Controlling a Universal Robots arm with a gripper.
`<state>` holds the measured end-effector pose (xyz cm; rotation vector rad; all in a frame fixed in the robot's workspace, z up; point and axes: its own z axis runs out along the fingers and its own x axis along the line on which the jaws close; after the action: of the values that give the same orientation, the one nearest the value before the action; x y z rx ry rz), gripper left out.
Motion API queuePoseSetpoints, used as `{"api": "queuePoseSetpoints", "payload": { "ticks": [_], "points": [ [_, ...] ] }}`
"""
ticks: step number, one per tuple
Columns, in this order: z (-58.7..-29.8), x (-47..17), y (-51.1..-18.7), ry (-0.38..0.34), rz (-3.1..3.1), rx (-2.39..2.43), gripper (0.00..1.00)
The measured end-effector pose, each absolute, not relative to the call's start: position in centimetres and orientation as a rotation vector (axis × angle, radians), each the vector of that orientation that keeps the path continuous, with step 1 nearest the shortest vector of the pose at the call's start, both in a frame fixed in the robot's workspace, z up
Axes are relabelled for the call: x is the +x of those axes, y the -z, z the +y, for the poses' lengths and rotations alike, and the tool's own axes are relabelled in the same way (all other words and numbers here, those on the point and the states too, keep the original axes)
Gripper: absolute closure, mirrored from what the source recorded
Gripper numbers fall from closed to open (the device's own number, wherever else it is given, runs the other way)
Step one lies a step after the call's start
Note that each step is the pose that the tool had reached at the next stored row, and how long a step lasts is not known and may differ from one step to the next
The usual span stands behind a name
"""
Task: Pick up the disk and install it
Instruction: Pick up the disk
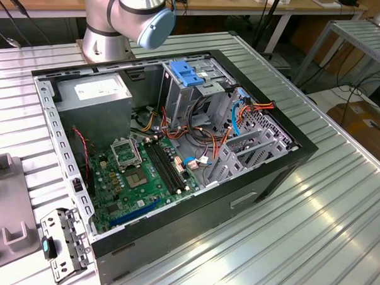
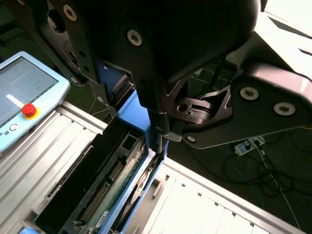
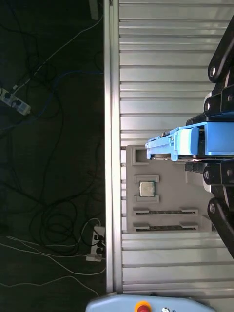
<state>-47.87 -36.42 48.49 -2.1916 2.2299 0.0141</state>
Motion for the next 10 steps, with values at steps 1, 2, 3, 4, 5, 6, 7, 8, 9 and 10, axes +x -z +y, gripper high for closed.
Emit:
{"api": "queuePoseSetpoints", "payload": {
  "ticks": [1,2,3,4,5,6,7,8,9,10],
  "points": [
    [-36.42,-47.87,-48.49,-0.014,2.230,-2.192,0.63],
    [-36.42,-47.87,-48.49,-0.014,2.230,-2.192,0.63],
    [-36.42,-47.87,-48.50,-0.014,2.230,-2.192,0.63],
    [-36.42,-47.87,-48.50,-0.014,2.230,-2.192,0.63],
    [-36.42,-47.87,-48.50,-0.014,2.230,-2.192,0.63],
    [-36.42,-47.87,-48.50,-0.014,2.230,-2.192,0.63],
    [-36.42,-47.87,-48.51,-0.014,2.230,-2.192,0.63],
    [-36.42,-47.88,-48.57,-0.015,2.230,-2.192,0.63],
    [-36.42,-47.88,-48.62,-0.015,2.230,-2.191,0.63],
    [-36.42,-47.87,-48.70,-0.015,2.230,-2.191,0.63]
  ]
}}
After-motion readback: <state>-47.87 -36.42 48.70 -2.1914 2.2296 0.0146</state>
